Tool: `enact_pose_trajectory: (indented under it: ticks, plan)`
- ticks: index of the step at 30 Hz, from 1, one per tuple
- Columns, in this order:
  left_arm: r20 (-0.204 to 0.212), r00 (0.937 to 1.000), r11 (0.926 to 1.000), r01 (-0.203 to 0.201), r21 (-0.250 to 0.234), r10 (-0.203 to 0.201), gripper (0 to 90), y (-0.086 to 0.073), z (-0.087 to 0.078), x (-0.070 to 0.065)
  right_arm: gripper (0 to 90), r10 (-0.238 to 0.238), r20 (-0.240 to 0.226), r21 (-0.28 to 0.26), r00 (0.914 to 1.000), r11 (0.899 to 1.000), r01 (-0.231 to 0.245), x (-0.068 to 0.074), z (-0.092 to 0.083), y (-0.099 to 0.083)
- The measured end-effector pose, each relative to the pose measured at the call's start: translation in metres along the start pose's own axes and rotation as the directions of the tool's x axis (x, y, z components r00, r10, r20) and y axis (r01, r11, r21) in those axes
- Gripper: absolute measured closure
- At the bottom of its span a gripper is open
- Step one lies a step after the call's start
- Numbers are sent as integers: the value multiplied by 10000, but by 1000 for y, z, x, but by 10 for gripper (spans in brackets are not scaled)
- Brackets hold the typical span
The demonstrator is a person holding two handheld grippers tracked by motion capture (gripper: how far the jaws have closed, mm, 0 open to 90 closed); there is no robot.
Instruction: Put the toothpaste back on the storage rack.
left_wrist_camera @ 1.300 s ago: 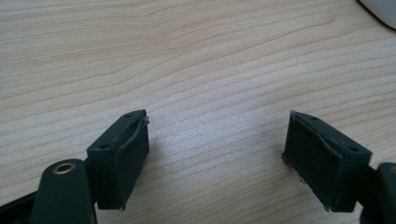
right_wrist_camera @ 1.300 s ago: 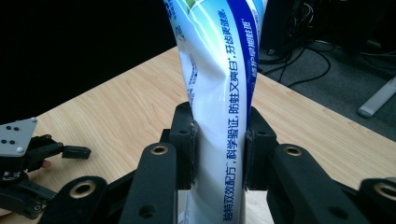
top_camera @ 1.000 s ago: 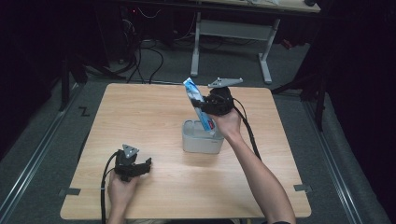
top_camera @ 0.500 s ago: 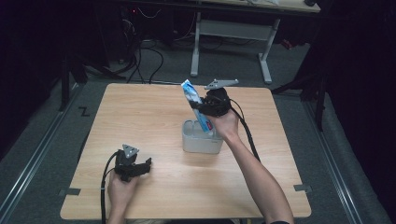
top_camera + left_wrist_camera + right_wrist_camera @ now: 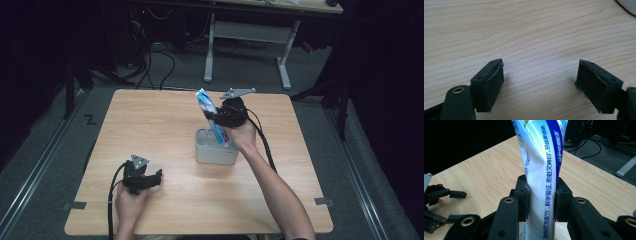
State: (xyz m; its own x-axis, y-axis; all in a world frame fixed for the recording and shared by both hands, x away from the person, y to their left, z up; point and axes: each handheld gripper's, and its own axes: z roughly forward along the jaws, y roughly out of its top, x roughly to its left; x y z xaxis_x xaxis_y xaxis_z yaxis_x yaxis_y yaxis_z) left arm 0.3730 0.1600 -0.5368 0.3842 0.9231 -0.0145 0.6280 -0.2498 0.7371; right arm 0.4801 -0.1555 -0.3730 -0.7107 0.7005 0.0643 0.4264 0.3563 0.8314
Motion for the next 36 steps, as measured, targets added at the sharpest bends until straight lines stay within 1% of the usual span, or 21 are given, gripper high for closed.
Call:
enact_pose_trajectory:
  ticks: [6, 12, 13, 24, 36]
  plan:
    - [-1, 10000, 10000, 0, -3, 0, 223, 0, 0, 0, 703, -39, -2, 10, 10000, 10000, 39, 0, 1, -1]
    - [2, 10000, 10000, 4, 1, -4, 223, 0, 0, 0, 702, -85, -17, 39, 10000, 10000, 85, 0, 3, -5]
    - [1, 10000, 10000, 3, -1, -3, 223, 0, 0, 0, 702, -25, -13, 55, 10000, 10000, 25, 0, 3, -6]
    - [1, 10000, 10000, -1, 1, 1, 224, 0, 0, 0, 701, -44, -34, 143, 10000, 9999, 45, 0, 5, -11]
    - [1, 10000, 10000, 0, 0, 0, 224, 0, 0, 0, 700, -169, 21, 283, 9999, 9995, 168, 1, 7, -14]
